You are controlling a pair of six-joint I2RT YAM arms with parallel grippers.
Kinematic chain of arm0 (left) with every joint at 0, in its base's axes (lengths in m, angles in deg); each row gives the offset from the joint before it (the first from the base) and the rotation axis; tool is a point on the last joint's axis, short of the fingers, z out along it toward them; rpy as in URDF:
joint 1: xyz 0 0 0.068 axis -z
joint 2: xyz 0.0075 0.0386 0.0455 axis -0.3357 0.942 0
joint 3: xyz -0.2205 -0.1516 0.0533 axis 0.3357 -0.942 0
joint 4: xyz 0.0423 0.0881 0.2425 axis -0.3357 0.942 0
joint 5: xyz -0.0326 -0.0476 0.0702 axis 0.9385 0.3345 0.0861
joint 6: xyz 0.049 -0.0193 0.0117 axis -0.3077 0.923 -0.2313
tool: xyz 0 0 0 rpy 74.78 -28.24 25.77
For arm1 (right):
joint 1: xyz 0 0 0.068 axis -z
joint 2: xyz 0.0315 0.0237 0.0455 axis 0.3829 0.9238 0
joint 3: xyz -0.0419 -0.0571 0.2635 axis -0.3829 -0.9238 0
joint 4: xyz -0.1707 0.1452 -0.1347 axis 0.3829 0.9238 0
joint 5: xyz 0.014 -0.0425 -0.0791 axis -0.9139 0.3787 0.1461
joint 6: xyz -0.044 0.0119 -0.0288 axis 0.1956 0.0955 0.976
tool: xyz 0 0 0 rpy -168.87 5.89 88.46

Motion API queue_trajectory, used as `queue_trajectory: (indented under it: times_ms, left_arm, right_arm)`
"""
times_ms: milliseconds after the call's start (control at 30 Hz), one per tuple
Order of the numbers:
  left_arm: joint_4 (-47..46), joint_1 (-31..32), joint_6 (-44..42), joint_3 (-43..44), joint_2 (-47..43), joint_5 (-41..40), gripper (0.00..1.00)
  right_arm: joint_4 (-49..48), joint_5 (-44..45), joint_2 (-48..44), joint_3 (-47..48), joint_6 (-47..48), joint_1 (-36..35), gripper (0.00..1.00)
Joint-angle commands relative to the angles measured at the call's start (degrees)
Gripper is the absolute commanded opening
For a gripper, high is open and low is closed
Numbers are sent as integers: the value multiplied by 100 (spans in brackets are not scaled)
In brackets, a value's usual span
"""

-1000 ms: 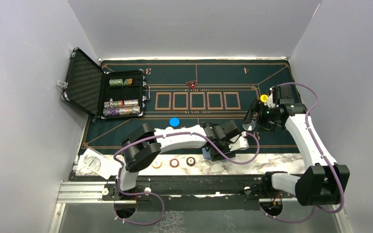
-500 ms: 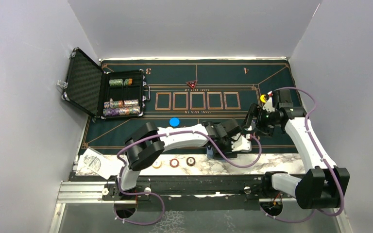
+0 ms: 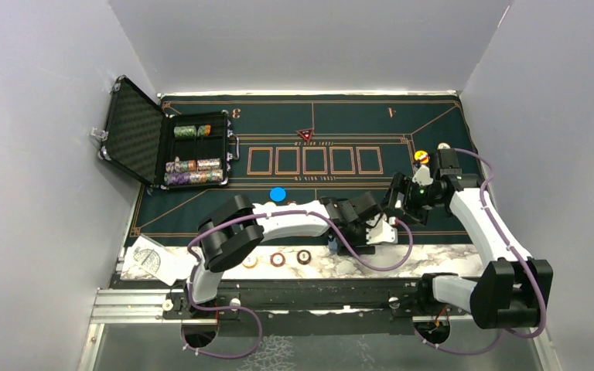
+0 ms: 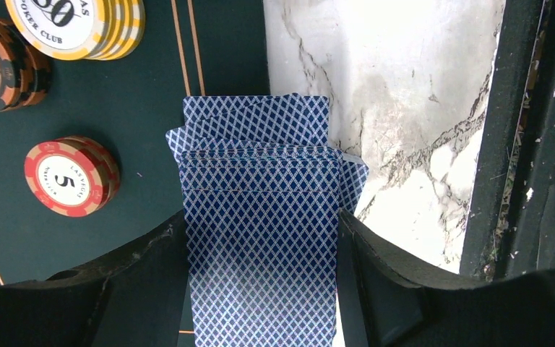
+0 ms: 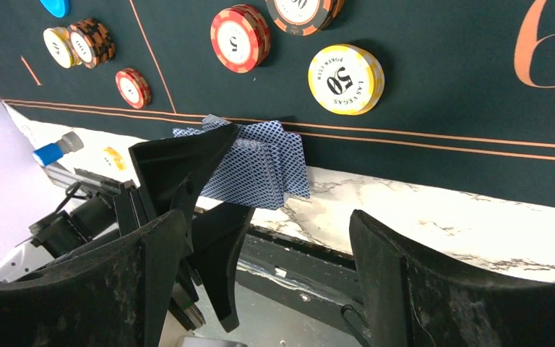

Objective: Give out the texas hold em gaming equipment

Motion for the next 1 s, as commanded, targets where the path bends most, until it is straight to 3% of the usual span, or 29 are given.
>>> queue_trajectory:
  times_ms: [0,67,167,200,467,567,767,967]
  left_arm:
    - [-258,-16,-130,-86,-258,286,53]
    - [-263,-17,-153,-170,-309,293,61]
    - [-332,-25,-141,-210,-437,279,93]
    - [-344,-27,-151,-208,-458,299,98]
    - [-355,-257,373,31,-962,35,99]
    - [-286,-709,1913,-80,-1573,-65,99]
    - [-557,-1259,5082,-1517,-2669,704,93]
    - [-1136,-1249,5709,-2162,-2546,723,79]
  right_arm:
    - [-49,-419,160,-81,76,-12,85]
    - [-48,-516,231,-105,106,-12,85]
    - [-6,-664,398,-212,152,-12,85]
    - [-49,-707,397,-263,156,-12,85]
    - [-119,-1020,509,-390,211,-19,85]
    - [-150,-1107,642,-497,252,-69,84]
    - [-713,-872,852,-716,93,-412,81]
    - [-1033,-353,1007,-872,-143,-784,75]
